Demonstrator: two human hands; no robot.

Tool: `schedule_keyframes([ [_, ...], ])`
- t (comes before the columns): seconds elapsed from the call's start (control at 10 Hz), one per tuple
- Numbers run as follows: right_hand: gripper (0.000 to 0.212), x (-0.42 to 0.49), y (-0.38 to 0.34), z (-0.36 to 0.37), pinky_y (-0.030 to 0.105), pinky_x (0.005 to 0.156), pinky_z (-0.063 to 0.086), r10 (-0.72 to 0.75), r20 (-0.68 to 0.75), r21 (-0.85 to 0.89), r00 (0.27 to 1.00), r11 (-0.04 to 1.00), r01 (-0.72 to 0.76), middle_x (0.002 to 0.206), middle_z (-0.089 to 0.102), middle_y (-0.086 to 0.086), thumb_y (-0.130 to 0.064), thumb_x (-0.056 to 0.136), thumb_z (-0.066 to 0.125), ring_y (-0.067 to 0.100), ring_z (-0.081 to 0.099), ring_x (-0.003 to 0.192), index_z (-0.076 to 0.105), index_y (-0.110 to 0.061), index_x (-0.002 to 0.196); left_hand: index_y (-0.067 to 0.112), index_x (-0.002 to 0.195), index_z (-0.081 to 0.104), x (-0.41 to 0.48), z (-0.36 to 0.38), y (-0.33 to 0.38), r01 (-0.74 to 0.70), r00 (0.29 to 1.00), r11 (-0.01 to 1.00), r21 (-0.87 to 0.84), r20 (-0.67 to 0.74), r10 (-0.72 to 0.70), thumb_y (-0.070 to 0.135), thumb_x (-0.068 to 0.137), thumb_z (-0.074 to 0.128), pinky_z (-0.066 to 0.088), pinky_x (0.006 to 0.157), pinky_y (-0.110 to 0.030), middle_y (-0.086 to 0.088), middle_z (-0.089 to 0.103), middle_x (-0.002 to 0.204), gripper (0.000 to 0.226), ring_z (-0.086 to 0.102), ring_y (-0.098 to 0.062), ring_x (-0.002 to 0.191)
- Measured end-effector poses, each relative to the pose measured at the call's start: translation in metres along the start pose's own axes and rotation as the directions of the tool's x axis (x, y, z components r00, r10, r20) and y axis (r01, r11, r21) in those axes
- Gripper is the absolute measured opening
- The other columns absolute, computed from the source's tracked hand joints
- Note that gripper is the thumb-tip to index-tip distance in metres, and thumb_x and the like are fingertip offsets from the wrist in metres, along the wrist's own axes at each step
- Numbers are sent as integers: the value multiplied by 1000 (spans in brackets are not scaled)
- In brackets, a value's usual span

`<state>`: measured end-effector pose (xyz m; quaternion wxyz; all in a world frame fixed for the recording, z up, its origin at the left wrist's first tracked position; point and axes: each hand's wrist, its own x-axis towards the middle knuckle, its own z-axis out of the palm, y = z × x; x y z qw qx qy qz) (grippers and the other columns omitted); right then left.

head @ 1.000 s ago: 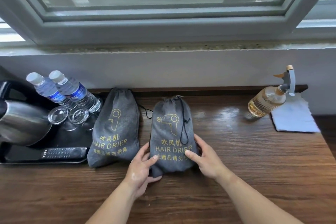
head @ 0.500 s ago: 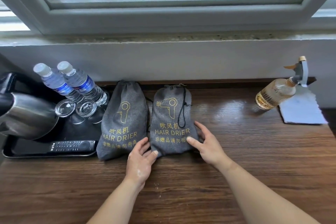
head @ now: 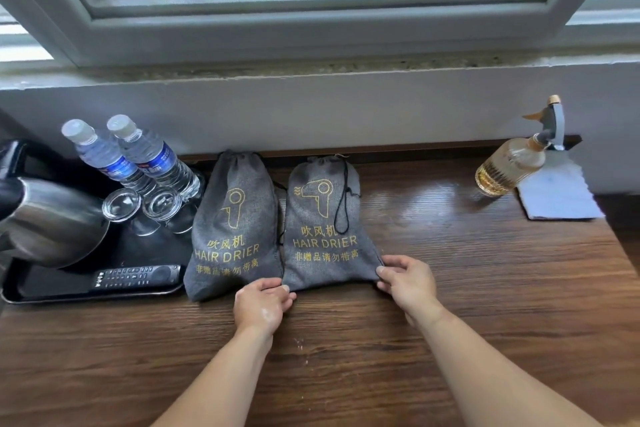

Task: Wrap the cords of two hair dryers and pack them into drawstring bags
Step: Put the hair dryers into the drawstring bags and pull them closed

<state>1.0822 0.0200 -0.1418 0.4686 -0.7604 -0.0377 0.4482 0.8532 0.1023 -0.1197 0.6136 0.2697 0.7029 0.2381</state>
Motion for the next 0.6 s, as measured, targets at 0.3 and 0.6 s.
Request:
schedule_keyframes([
  [0.3, 17, -4, 8, -1, 30, 73, 61, -1, -76, 20, 997, 1000, 3, 83, 74, 9, 5, 87, 71, 17, 70, 68, 72, -11, 93, -2, 102, 64, 0, -5, -1, -23, 999, 996, 87, 30, 21, -9, 92, 66, 61, 73, -29, -22, 73, 94, 12, 73, -26, 77],
  [0.6, 14, -24, 6, -29, 32, 65, 61, -25, -106, -76, 994, 997, 17, 80, 72, 14, 2, 87, 70, 23, 70, 66, 69, -1, 100, -6, 101, 65, -3, -41, 10, -117, 980, 966, 230, 187, 75, -10, 88, 68, 62, 63, -27, -23, 74, 85, 15, 73, -27, 72],
])
